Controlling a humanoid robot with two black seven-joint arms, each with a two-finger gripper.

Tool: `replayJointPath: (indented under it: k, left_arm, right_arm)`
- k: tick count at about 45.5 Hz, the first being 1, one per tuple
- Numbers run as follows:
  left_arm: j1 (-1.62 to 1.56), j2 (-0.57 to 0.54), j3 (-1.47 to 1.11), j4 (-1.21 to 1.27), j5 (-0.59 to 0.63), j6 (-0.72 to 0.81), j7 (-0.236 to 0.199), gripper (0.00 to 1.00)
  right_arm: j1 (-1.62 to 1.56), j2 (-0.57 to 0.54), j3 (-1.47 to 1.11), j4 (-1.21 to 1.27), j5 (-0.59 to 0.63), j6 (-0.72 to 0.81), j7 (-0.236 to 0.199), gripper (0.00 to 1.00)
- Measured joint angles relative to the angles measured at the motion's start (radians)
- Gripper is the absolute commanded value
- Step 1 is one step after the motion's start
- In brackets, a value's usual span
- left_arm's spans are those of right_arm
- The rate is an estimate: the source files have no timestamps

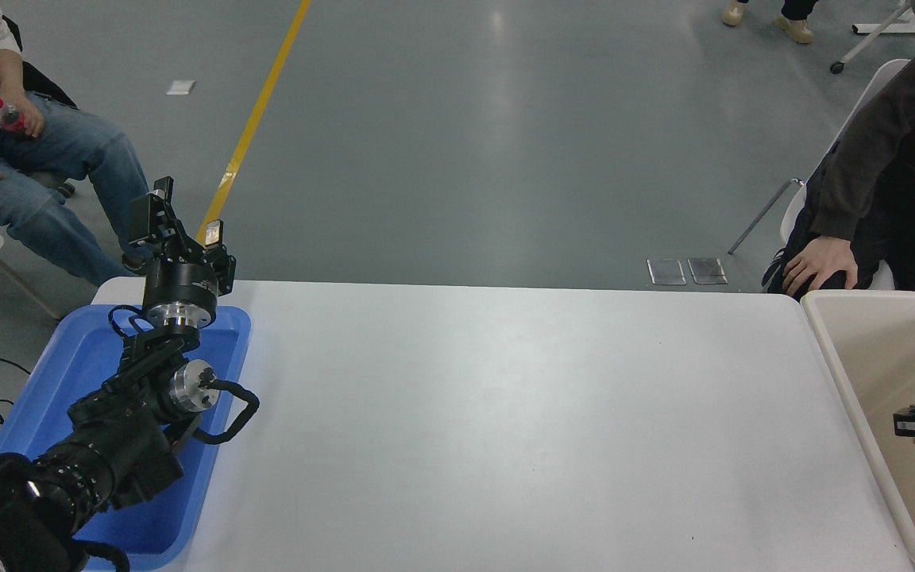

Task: Pick up paper ball place in dustbin

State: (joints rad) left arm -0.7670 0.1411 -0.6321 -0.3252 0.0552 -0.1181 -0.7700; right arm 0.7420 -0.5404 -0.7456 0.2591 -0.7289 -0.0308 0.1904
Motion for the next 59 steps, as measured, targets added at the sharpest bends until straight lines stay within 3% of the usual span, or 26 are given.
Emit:
replayJointPath:
  k: [3,35,46,59]
  left_arm:
    - [0.000,0.000,0.000,0.000,0.000,0.000,0.000,1.00]
    - [0.000,0.000,0.000,0.000,0.000,0.000,0.000,1.00]
    - [0.000,0.000,0.000,0.000,0.000,0.000,0.000,1.00]
    - [0.000,0.000,0.000,0.000,0.000,0.000,-0.001,1.00]
  right_arm:
    - [-0.003,0.001,0.007,-0.003,0.004,0.001,0.000,1.00]
    - [-0.003,-0.055,0.388,0.070,0.021,0.007,0.005,1.00]
    - [-0.007,-0.124,0.801,0.287,0.160,0.010,0.006,1.00]
    - [-0.016,-0.147,1.111,0.417,0.360,0.075,0.004,1.00]
